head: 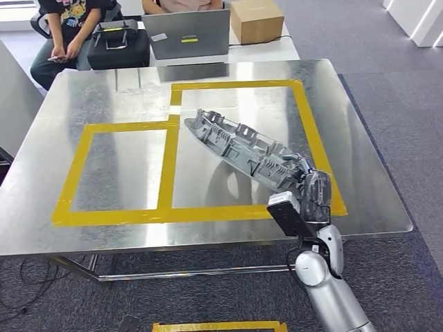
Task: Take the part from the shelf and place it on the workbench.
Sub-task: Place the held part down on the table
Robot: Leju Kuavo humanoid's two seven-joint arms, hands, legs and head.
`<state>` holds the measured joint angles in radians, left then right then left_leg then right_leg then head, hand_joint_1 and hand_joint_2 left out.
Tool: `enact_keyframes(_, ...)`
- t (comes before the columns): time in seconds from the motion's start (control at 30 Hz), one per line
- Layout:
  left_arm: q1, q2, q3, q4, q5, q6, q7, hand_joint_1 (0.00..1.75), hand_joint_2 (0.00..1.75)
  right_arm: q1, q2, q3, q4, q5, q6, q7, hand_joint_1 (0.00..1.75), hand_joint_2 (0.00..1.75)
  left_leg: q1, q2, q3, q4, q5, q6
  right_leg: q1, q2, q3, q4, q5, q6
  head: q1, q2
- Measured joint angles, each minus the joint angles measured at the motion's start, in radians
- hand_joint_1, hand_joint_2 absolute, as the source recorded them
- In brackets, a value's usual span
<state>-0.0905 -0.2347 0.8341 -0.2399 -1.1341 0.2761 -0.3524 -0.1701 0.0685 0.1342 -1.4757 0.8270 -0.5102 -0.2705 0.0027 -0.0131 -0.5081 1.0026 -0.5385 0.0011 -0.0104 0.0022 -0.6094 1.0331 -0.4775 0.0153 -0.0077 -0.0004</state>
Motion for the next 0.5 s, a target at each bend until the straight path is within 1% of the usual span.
enact_keyframes(0.2, -0.013, 0.002, -0.021, 0.000, -0.020, -0.030, 0.009, 0.00, 1.75, -0.098, -0.017, 0.077, 0.138, 0.146, 0.033, 0.041, 1.75, 1.75, 0.000, 0.000, 0.002, 0.000, 0.000, 0.000, 0.000, 0.001, 0.001, -0.002, 0.001, 0.001, 0.000, 0.000)
enact_keyframes(0.37, -0.029, 0.005, -0.040, 0.000, -0.035, -0.047, 0.039, 0.00, 1.75, -0.205, -0.025, 0.170, 0.296, 0.294, 0.044, 0.126, 1.75, 1.75, 0.000, 0.000, 0.002, 0.000, -0.001, 0.000, 0.000, 0.001, 0.001, -0.003, 0.001, 0.001, 0.000, 0.000)
enact_keyframes(0.5, -0.031, 0.008, -0.057, 0.000, -0.044, -0.055, 0.054, 0.00, 1.75, -0.296, -0.027, 0.217, 0.437, 0.355, 0.056, 0.173, 1.75, 1.75, 0.000, 0.000, 0.002, 0.000, 0.000, 0.000, 0.000, 0.001, 0.001, -0.003, 0.001, 0.001, 0.000, 0.000)
